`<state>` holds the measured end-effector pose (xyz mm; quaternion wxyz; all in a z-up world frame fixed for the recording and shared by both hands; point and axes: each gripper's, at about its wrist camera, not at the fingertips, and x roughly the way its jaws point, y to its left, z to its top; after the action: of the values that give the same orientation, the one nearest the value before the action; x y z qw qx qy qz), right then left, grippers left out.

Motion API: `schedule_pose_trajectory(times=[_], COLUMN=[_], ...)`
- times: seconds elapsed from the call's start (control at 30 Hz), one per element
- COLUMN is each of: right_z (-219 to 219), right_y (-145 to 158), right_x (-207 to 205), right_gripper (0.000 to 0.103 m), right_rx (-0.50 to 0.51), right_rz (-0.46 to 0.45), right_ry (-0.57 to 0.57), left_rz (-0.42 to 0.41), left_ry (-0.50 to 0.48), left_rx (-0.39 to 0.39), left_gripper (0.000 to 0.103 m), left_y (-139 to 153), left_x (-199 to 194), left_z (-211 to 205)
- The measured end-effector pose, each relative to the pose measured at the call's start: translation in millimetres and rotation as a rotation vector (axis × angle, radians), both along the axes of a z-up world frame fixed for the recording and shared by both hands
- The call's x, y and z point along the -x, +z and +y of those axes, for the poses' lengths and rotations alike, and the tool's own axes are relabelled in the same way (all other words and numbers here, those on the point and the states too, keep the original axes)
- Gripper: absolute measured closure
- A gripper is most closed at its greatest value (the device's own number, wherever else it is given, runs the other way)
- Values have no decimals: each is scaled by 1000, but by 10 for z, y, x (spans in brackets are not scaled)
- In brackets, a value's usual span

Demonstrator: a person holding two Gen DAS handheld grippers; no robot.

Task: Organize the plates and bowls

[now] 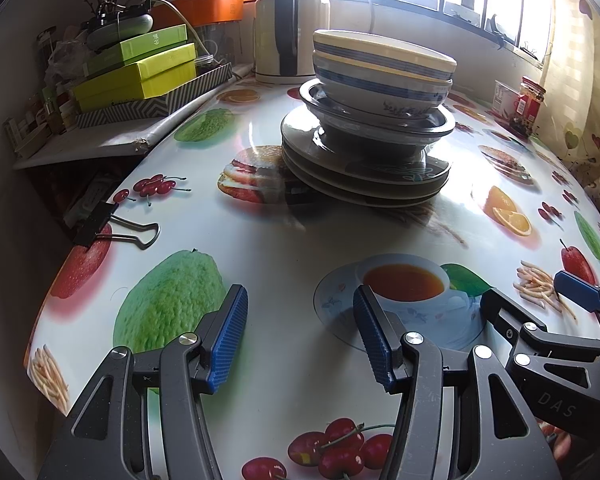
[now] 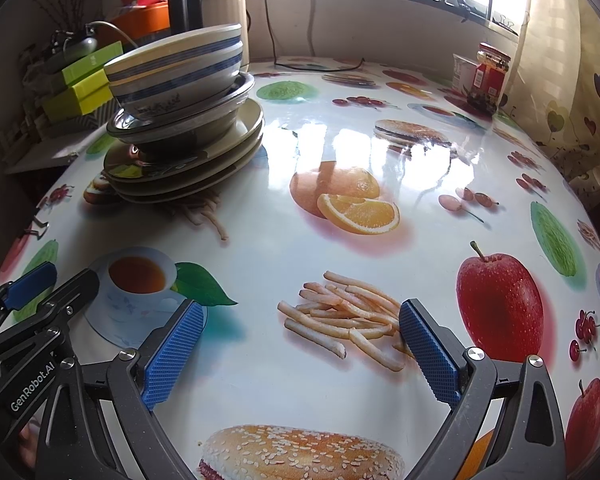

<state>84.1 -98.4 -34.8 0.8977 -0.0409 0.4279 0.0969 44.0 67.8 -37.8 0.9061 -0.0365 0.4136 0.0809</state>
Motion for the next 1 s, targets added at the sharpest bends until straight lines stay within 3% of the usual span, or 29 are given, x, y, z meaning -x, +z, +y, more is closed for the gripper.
schedule_pose_trajectory(times=[1.0], right_z=[-4], right_y=[-6], right_x=[1], right_gripper=[0], right_rx=[0], right_rz=[2], right_ry=[-2], left_rz=[0], left_ry=[0], left_rx=[0], left_gripper=[47], left_y=[0], left_x=[3], left_z=[1])
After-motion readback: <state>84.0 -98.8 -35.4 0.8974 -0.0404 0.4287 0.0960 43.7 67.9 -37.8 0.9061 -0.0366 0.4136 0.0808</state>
